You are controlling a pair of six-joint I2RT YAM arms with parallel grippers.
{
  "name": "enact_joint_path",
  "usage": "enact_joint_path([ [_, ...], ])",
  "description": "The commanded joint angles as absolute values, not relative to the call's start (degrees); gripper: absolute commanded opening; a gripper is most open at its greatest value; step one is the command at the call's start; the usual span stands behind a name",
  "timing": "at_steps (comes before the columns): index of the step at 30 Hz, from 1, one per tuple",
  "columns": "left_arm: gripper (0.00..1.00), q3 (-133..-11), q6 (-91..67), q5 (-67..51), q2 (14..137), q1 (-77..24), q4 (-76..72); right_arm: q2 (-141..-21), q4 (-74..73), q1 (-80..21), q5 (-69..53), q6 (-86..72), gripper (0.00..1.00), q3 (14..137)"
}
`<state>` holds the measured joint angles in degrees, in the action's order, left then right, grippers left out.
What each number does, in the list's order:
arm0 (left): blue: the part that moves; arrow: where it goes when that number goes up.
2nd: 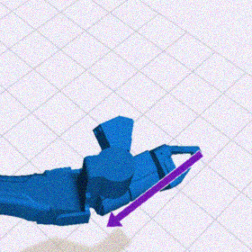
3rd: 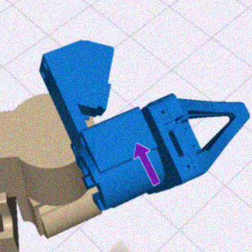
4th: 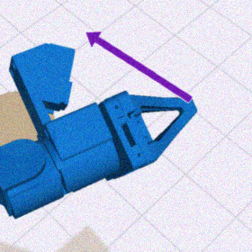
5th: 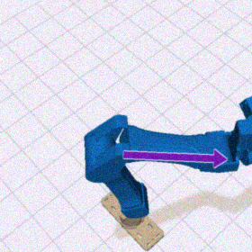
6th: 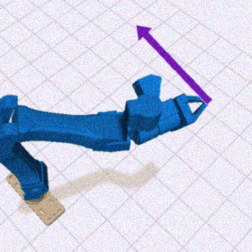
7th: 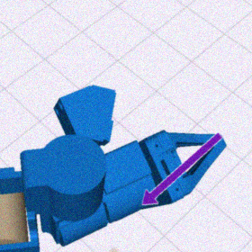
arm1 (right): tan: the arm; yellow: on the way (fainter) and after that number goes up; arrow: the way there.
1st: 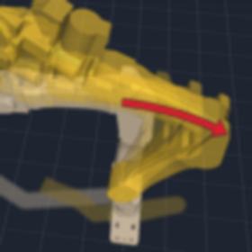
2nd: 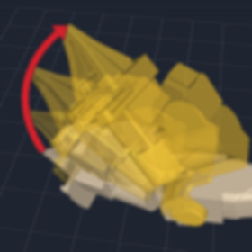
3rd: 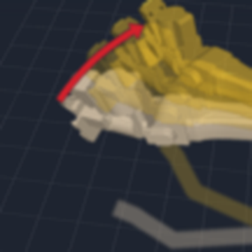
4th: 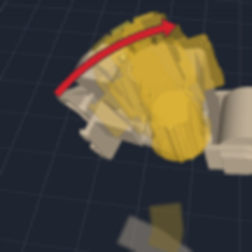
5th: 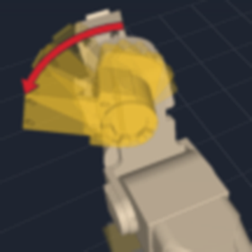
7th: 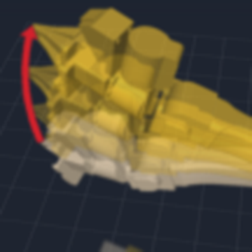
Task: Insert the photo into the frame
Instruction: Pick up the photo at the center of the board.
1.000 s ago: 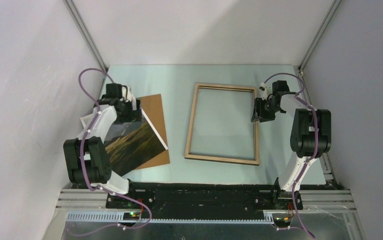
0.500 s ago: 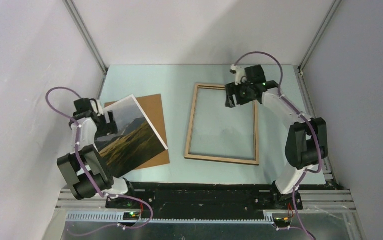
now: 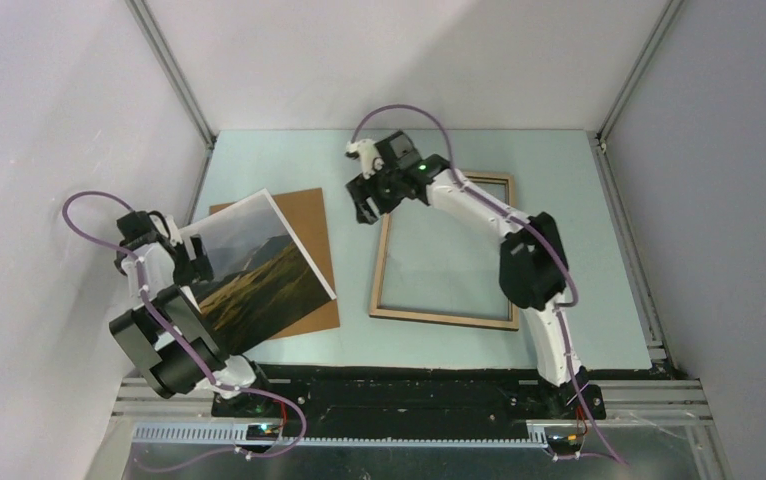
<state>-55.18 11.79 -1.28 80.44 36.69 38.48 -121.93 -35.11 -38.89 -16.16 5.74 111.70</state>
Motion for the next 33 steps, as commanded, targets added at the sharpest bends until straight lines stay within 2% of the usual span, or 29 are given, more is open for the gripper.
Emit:
enact_joint_path([
  [1,0.99,-55.39,14.53,-1.75,82.57,38.54,39.04,-127.54,-36.27,-42.15,-18.27,3.18,0.74,120.33],
  [15,0.98,-55.68,15.88,-5.62,89.93,42.46,39.01,-143.96,-31.89,-49.11,-26.02,-5.66,0.73,135.06],
  [33,0.95,-55.75,17.13,-13.58,94.92,42.48,38.98,-149.74,-30.34,-49.92,-31.40,-12.40,0.69,136.82],
])
